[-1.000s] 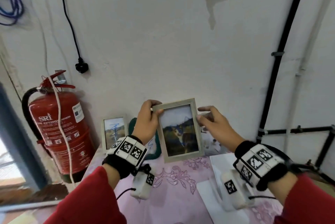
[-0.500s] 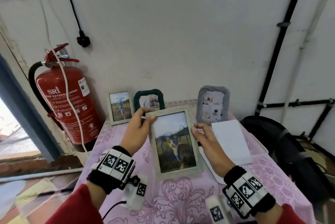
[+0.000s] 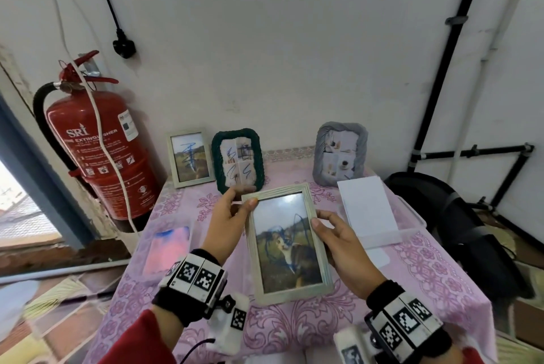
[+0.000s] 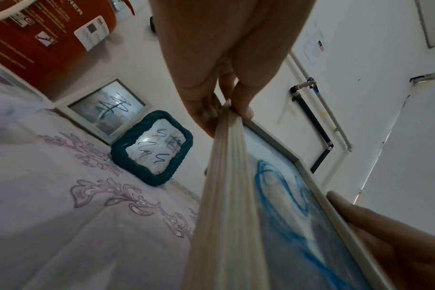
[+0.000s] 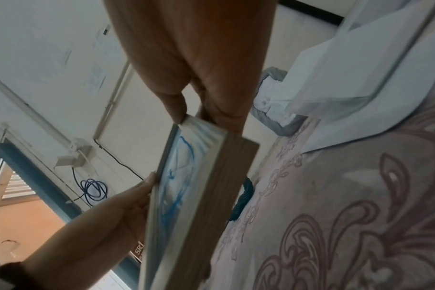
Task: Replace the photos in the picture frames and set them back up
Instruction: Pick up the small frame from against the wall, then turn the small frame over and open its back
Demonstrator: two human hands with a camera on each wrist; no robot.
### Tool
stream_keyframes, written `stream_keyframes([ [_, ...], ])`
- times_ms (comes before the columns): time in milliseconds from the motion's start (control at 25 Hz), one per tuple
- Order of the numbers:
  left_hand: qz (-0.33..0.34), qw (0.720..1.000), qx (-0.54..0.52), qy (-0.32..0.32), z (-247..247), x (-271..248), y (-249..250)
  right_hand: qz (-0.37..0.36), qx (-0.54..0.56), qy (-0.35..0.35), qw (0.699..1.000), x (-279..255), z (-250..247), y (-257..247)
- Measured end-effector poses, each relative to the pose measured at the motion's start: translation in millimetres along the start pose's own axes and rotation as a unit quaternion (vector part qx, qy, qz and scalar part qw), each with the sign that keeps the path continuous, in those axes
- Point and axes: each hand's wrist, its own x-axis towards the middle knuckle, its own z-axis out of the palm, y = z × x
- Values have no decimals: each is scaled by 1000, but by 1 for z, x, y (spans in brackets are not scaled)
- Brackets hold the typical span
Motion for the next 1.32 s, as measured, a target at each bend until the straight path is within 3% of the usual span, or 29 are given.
stream_keyframes([
  [80, 53, 990, 126, 29, 4, -9, -4, 5, 21, 2, 1000, -6, -2, 2],
  [160, 151, 953, 256, 48, 13, -24, -1, 4, 35, 18, 999, -9, -1, 4],
  [280, 198, 945, 257, -36, 32, -46, 2, 1, 52, 34, 998, -7, -1, 5],
  [400, 161, 969, 160, -99, 49, -64, 1, 3, 114, 23, 993, -5, 1, 8],
  [600, 125, 986, 60, -88, 62, -74, -4, 8, 227, -4, 974, -3, 4, 9],
  [880, 72, 993, -76, -62, 40, -67, -9, -26, 94, 20, 995, 5, 4, 10],
  [1080, -12, 976, -217, -21, 24, -57, -20, -53, -113, 112, 986, 9, 1, 25],
  [1320, -99, 921, -378, 1, 15, -63, -44, 11, -77, 90, 993, 3, -8, 47],
])
